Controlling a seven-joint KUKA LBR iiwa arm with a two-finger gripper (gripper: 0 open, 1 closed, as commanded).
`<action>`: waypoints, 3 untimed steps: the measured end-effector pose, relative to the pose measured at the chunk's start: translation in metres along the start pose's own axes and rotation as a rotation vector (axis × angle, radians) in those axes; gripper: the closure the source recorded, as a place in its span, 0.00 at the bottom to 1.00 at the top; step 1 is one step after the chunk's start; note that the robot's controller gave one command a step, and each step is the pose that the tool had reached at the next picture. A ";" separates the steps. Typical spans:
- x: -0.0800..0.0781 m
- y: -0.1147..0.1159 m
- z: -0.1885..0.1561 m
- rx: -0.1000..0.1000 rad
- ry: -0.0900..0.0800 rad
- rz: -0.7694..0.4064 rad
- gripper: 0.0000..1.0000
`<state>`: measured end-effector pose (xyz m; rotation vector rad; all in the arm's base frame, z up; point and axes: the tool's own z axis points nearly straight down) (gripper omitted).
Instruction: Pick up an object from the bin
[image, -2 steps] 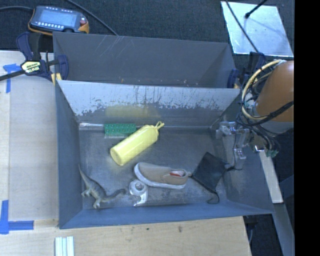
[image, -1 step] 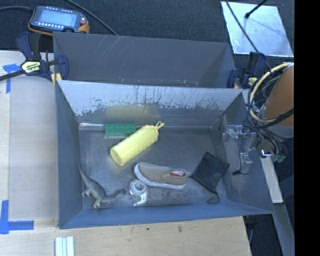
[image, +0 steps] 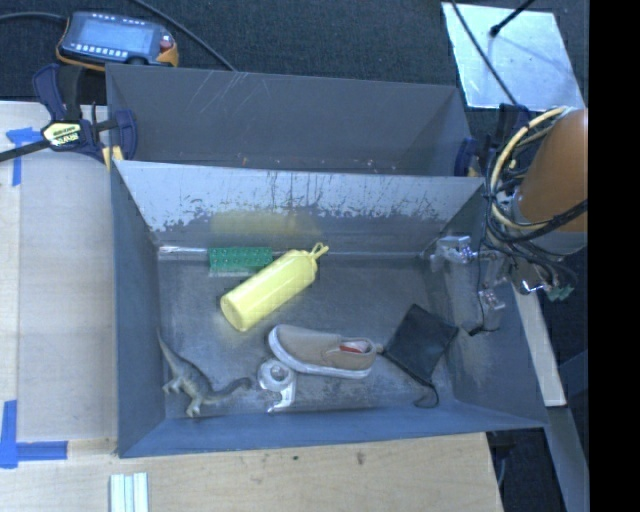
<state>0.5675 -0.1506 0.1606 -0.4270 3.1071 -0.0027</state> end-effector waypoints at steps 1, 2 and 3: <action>-0.009 -0.007 0.083 -0.007 0.000 -0.221 0.00; -0.030 -0.005 0.090 -0.013 -0.005 -0.617 1.00; -0.029 -0.005 0.090 -0.013 -0.005 -0.616 1.00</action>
Offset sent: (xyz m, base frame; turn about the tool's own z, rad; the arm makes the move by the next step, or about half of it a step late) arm 0.0284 -0.0044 -0.0906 -0.6168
